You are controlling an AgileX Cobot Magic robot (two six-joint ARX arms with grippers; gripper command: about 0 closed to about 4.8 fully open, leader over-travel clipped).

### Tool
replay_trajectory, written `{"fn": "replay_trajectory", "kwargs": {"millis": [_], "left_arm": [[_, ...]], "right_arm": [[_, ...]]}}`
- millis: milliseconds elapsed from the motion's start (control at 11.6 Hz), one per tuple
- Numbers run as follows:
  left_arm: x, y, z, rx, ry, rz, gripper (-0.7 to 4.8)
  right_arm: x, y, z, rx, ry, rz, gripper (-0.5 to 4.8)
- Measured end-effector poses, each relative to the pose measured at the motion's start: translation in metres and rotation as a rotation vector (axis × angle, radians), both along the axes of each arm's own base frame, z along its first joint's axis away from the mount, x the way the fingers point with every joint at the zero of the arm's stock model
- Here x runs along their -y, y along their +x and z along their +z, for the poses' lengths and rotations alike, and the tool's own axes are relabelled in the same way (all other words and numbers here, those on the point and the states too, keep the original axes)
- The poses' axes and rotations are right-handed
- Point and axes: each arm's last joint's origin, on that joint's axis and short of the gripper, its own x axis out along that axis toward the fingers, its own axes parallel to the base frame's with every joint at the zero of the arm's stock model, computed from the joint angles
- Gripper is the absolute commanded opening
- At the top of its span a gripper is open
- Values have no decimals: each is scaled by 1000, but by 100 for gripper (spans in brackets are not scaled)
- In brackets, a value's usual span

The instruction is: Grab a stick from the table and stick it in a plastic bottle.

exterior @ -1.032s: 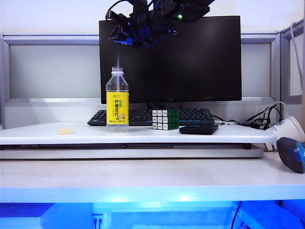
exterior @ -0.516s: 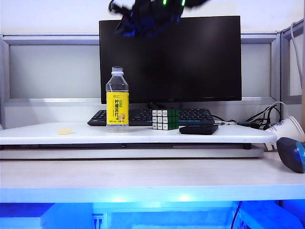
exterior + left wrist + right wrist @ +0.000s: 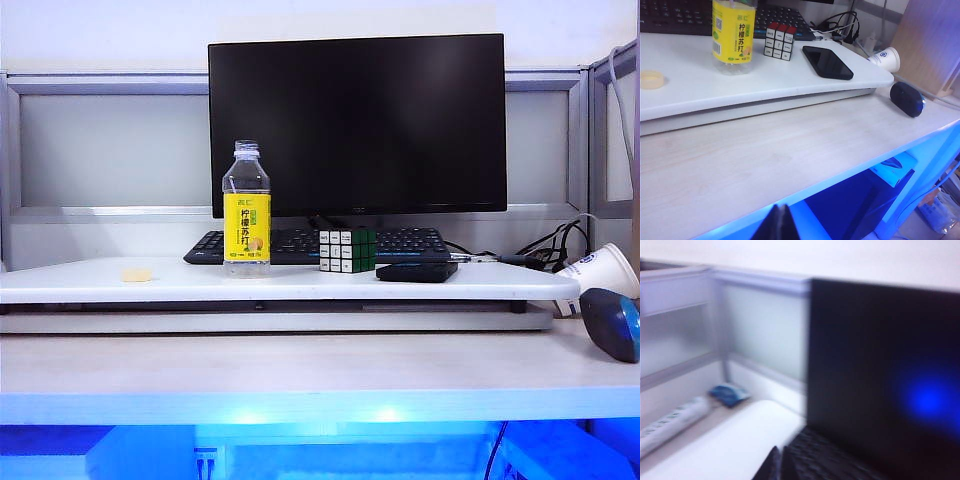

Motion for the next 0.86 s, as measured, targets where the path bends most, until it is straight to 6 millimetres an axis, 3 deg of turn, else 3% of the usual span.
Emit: {"fn": "replay_trajectory", "kwargs": {"millis": [172,344,602,860], "left_arm": [[0,0,0,1,4,15,-5],[-3,2,-1,7,30,103,-5],[-5,3,-1,11,53,176,-5],[-6,4,-1,9,65,249,-5]], "right_arm": [[29,-13,19,-1,-19,-53,-4],[74,-36,38,-39,-79,-142,-5],[97,-62,46,-39,-85,-183,-5],[121,-103,47,-18,-79,-230,-5]]}}
